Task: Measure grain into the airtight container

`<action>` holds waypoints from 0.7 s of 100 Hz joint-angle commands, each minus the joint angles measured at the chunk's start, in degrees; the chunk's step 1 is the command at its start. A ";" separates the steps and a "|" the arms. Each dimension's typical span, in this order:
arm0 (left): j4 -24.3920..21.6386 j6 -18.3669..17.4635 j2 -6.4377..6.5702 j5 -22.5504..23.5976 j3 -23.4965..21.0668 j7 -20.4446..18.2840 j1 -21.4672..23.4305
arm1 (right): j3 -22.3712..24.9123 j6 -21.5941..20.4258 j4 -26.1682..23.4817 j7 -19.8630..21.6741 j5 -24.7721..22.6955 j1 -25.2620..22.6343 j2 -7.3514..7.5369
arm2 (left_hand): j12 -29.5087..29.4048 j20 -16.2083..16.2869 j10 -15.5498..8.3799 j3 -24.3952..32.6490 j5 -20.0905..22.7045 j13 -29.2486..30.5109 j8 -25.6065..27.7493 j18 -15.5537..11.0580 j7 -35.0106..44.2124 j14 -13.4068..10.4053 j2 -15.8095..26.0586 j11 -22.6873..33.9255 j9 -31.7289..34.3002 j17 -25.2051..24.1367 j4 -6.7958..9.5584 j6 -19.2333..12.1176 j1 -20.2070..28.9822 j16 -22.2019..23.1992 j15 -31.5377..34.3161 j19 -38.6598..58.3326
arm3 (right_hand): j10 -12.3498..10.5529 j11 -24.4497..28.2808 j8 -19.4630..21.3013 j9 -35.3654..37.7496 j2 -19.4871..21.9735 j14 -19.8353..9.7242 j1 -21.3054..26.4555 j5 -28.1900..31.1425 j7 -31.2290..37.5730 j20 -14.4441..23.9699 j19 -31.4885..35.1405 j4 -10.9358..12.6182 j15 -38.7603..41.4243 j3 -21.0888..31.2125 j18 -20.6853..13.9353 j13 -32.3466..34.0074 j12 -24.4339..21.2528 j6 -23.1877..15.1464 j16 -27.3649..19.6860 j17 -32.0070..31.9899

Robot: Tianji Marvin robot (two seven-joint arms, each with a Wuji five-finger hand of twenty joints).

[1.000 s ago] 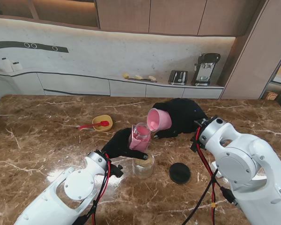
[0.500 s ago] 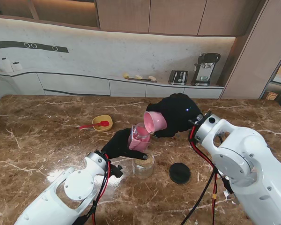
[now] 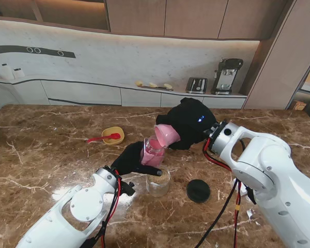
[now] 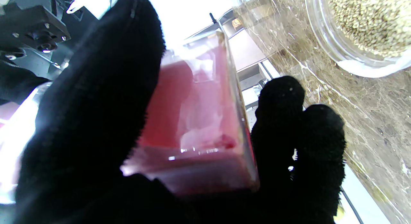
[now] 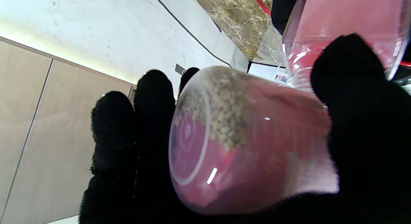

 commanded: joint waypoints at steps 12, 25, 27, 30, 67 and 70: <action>-0.04 0.08 -0.19 -0.20 -0.02 0.08 0.16 | -0.80 -1.45 0.13 1.16 -1.87 1.35 0.41 | 2.17 0.07 -4.75 10.00 12.38 2.45 1.14 -0.92 13.27 -2.71 28.90 6.09 7.14 0.03 -2.34 -10.05 11.29 -0.41 1.48 2.46 | -9.00 12.34 -0.84 7.10 12.12 -9.04 8.76 5.82 3.39 0.63 2.43 -3.20 2.84 12.80 -2.82 2.83 4.02 -7.05 1.78 0.69; -0.02 0.09 -0.19 -0.25 -0.04 0.08 0.13 | -1.57 -2.67 0.27 1.04 -3.82 2.35 0.60 | 2.15 0.08 -4.64 10.06 12.33 2.52 1.04 -0.93 13.18 -2.68 28.87 6.10 7.24 0.15 -2.35 -9.96 11.29 -0.43 1.53 2.52 | -9.14 12.57 -1.14 7.33 12.22 -9.23 8.71 5.88 3.46 0.74 2.55 -3.22 3.13 12.85 -2.88 3.05 4.18 -7.03 2.02 0.89; -0.02 0.10 -0.18 -0.24 -0.05 0.06 0.12 | -1.69 -2.89 0.32 0.94 -4.19 2.53 0.63 | 2.14 0.08 -4.65 10.05 12.32 2.58 1.02 -0.93 13.16 -2.72 28.90 6.08 7.22 0.19 -2.36 -9.97 11.25 -0.44 1.56 2.53 | -9.19 12.64 -1.18 7.40 12.15 -9.30 8.69 5.96 3.50 0.76 2.57 -3.23 3.20 12.83 -2.88 3.12 4.23 -7.07 2.06 0.90; -0.01 0.10 -0.18 -0.23 -0.05 0.03 0.08 | -1.85 -3.30 0.37 0.84 -4.72 2.83 0.69 | 2.12 0.08 -4.58 10.09 12.24 2.61 0.98 -0.94 13.10 -2.72 28.95 6.06 7.18 0.23 -2.35 -9.92 11.28 -0.44 1.58 2.55 | -9.27 12.73 -1.26 7.50 12.18 -9.38 8.69 5.99 3.50 0.78 2.59 -3.22 3.27 12.87 -2.93 3.18 4.28 -7.07 2.12 0.96; -0.04 0.41 -0.23 -0.36 -0.09 0.06 -0.02 | -3.92 -7.73 0.75 0.08 -10.63 6.00 1.42 | 2.07 0.03 -4.08 10.01 11.94 2.92 0.48 -1.06 12.76 -2.77 28.92 5.94 7.13 0.56 -2.43 -9.58 11.19 -0.51 1.81 2.75 | -9.88 12.99 -1.73 7.74 12.53 -9.95 8.35 5.83 3.53 0.96 2.65 -3.30 3.58 12.78 -3.30 3.44 4.48 -7.34 2.48 1.22; -0.03 0.40 -0.23 -0.38 -0.08 0.07 -0.04 | -4.10 -7.80 0.83 0.27 -10.50 6.13 1.43 | 2.07 0.03 -4.04 10.00 11.89 2.94 0.44 -1.06 12.74 -2.76 28.97 5.93 7.11 0.59 -2.44 -9.57 11.18 -0.51 1.83 2.77 | -9.78 12.99 -1.76 7.75 12.59 -9.94 8.38 5.81 3.55 0.97 2.63 -3.30 3.58 12.77 -3.37 3.45 4.48 -7.31 2.50 1.24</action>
